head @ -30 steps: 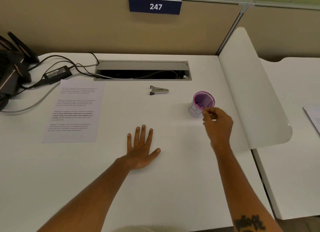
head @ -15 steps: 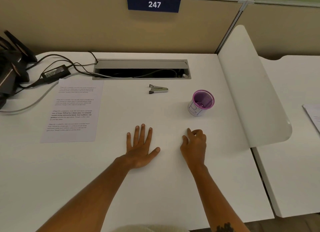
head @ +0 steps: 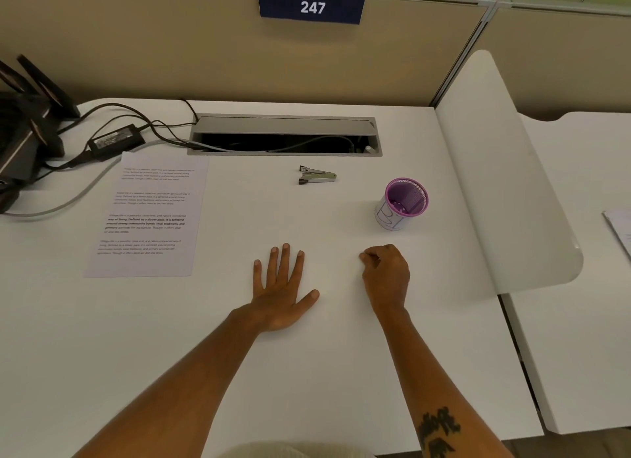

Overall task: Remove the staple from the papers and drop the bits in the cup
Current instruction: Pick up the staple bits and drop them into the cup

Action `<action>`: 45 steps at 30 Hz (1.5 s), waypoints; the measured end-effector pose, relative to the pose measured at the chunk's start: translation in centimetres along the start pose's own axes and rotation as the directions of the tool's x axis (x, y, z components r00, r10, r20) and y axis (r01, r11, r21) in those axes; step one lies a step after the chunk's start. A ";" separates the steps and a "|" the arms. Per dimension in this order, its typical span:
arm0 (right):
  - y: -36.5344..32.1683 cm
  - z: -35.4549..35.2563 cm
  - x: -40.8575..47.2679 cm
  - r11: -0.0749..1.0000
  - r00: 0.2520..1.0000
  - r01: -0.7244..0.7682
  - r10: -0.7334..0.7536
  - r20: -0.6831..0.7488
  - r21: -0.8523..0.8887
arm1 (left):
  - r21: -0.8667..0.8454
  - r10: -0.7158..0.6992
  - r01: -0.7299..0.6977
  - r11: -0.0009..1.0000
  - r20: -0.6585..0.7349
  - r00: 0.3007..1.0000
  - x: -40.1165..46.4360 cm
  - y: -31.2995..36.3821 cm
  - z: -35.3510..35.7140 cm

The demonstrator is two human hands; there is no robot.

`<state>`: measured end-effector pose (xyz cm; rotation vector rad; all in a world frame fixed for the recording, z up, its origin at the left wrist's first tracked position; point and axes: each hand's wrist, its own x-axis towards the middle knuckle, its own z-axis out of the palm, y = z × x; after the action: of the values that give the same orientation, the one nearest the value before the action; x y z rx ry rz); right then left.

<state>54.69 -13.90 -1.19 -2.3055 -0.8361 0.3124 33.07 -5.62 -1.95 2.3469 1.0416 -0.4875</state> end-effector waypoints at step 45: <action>-4.9 -10.3 12.1 0.967 0.983 0.183 -0.179 0.035 -0.179 | -0.014 -0.004 0.005 1.000 0.031 1.000 -0.1 0.1 -0.3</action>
<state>65.90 -8.52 9.78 -2.3731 -1.1173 0.1827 33.11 -5.54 -1.63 2.3181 1.0334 -0.5148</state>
